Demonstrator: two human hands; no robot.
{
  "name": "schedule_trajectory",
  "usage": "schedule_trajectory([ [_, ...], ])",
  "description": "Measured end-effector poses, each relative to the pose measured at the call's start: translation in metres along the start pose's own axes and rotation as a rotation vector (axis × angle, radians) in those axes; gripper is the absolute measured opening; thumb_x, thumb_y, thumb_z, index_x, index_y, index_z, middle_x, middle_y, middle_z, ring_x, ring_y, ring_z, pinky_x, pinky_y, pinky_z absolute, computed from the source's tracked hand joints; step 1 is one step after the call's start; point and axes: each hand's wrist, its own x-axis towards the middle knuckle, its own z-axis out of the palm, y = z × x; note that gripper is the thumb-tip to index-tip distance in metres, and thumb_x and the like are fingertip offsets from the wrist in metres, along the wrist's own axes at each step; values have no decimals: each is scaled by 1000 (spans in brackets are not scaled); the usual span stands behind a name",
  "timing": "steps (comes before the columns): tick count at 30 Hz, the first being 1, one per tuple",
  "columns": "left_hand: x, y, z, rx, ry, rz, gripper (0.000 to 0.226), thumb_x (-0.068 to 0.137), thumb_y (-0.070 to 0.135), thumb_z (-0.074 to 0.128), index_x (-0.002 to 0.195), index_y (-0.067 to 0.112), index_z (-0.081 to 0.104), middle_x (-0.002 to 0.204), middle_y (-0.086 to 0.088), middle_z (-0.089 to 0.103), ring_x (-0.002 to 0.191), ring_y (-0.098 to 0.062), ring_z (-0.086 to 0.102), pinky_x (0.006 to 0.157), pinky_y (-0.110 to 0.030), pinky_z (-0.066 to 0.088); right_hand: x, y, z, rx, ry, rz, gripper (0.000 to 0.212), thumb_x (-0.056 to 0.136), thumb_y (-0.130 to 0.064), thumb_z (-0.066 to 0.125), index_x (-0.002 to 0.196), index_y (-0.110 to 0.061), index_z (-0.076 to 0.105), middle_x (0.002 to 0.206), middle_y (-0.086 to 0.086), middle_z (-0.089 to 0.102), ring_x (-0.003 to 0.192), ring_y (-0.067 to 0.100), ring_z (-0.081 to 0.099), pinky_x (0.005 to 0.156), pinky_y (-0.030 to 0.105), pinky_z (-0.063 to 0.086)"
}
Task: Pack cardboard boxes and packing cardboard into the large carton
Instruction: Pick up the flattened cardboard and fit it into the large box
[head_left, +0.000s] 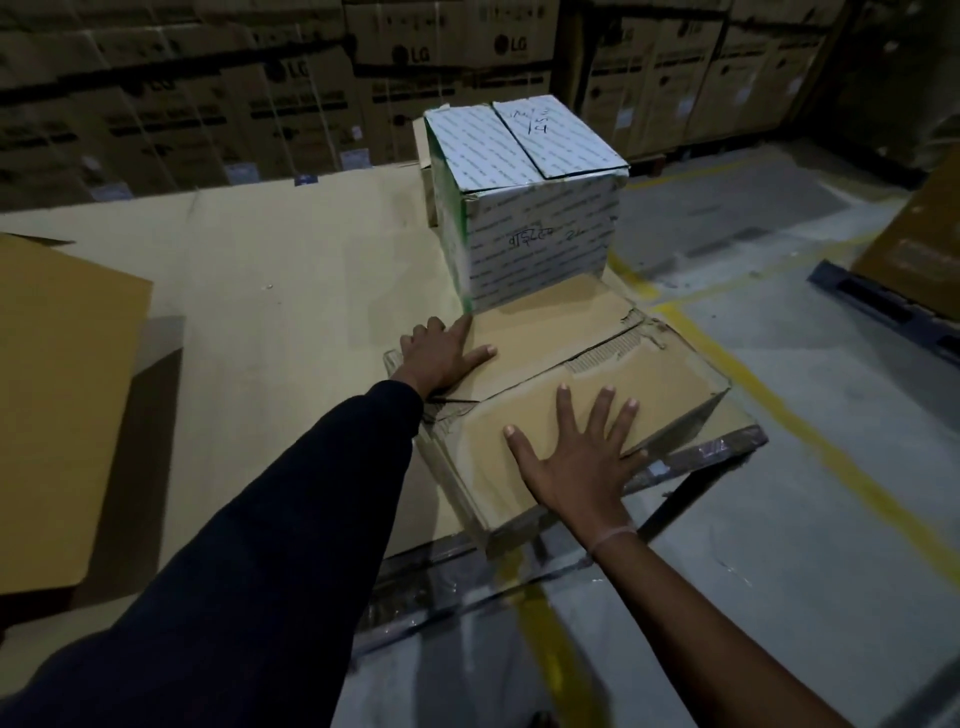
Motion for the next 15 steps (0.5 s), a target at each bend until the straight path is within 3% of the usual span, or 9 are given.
schedule_trajectory([
  [7, -49, -58, -8, -80, -5, -60, 83, 89, 85, 36, 150, 29, 32, 137, -24, 45, 124, -46, 45, 101, -60, 34, -26, -37, 16, -8, -54, -44, 109, 74, -102, 22, 165, -46, -1, 172, 5, -23, 153, 34, -35, 118, 74, -5],
  [11, -83, -94, -14, -54, 22, -108, 81, 90, 83, 40, 140, 19, 37, 131, -26, 48, 117, -47, 48, 95, -56, 39, -39, -56, 25, -41, -78, -102, 106, 76, -101, 23, 164, -48, -1, 173, 2, -20, 154, 32, -33, 121, 72, -2],
  [15, -119, -123, -25, 39, 33, -139, 87, 92, 81, 38, 145, 12, 35, 130, -27, 54, 115, -46, 55, 92, -50, 44, -47, -72, 35, -29, -86, -152, 102, 78, -100, 24, 164, -48, 3, 174, -1, -18, 155, 29, -32, 124, 66, -4],
])
